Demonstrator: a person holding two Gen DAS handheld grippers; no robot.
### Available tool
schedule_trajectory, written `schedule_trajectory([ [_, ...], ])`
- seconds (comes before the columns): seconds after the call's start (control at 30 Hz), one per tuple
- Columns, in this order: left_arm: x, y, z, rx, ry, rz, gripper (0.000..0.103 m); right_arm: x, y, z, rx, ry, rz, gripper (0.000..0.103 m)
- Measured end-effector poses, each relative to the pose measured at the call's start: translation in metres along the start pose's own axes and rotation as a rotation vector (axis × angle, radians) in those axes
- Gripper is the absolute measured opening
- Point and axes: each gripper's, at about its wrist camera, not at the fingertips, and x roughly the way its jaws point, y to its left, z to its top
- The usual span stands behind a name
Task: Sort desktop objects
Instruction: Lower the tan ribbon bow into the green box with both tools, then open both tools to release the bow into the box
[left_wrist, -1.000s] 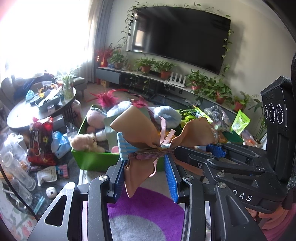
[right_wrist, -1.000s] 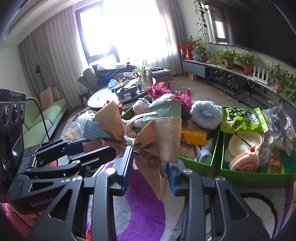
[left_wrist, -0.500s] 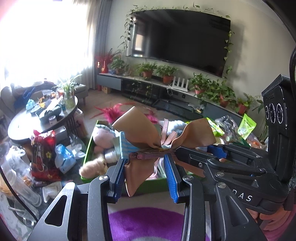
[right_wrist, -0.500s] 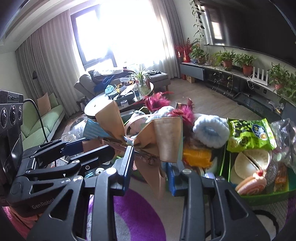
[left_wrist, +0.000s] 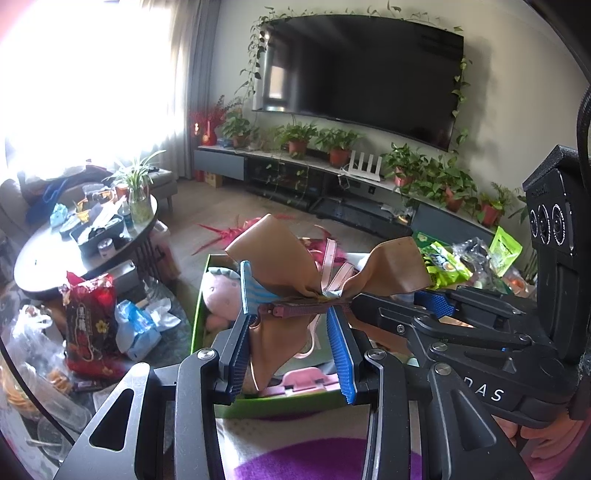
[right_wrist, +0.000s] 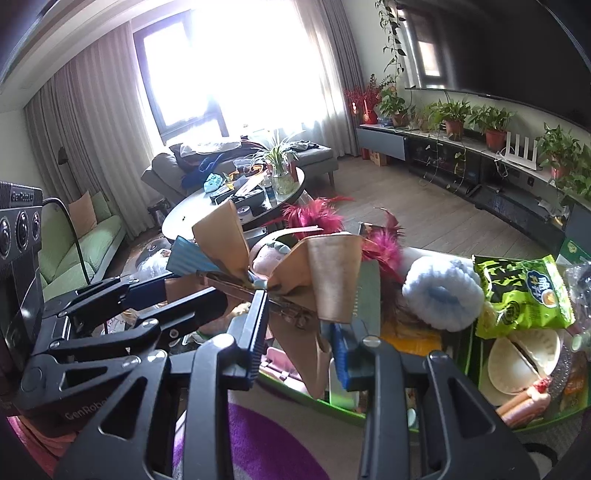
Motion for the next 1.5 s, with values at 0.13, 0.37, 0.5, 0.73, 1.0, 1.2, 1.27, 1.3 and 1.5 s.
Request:
schedule_trajectory([
  [0.13, 0.008, 0.008, 0.001, -0.001, 0.009, 0.006, 0.039, 0.010, 0.000, 0.002, 0.013, 0.011, -0.006, 0.033],
  [0.37, 0.019, 0.017, -0.002, -0.003, 0.028, 0.031, 0.039, 0.027, 0.003, 0.000, 0.019, 0.043, 0.002, 0.032],
  [0.5, 0.026, 0.022, -0.005, -0.016, 0.040, 0.018, 0.039, 0.031, 0.003, -0.002, 0.007, 0.048, -0.020, 0.032],
  [0.73, 0.035, 0.020, -0.007, -0.019, 0.049, 0.015, 0.039, 0.033, -0.002, -0.003, 0.008, 0.063, -0.038, 0.032],
  [1.0, 0.029, 0.022, -0.006, -0.040, 0.041, 0.054, 0.051, 0.025, 0.001, -0.001, -0.013, 0.057, -0.040, 0.032],
  [1.2, 0.012, 0.017, 0.000, -0.056, 0.012, 0.056, 0.058, 0.007, 0.005, 0.005, -0.026, 0.037, -0.046, 0.032],
  [1.27, 0.004, 0.013, 0.003, -0.056, -0.003, 0.052, 0.058, -0.002, 0.007, 0.008, -0.035, 0.023, -0.050, 0.032],
  [1.3, 0.000, 0.011, 0.004, -0.055, -0.009, 0.051, 0.058, -0.008, 0.008, 0.009, -0.040, 0.016, -0.052, 0.032],
  [1.5, -0.024, -0.010, 0.004, -0.035, -0.030, 0.040, 0.058, -0.038, 0.011, 0.006, -0.057, -0.008, -0.062, 0.032],
])
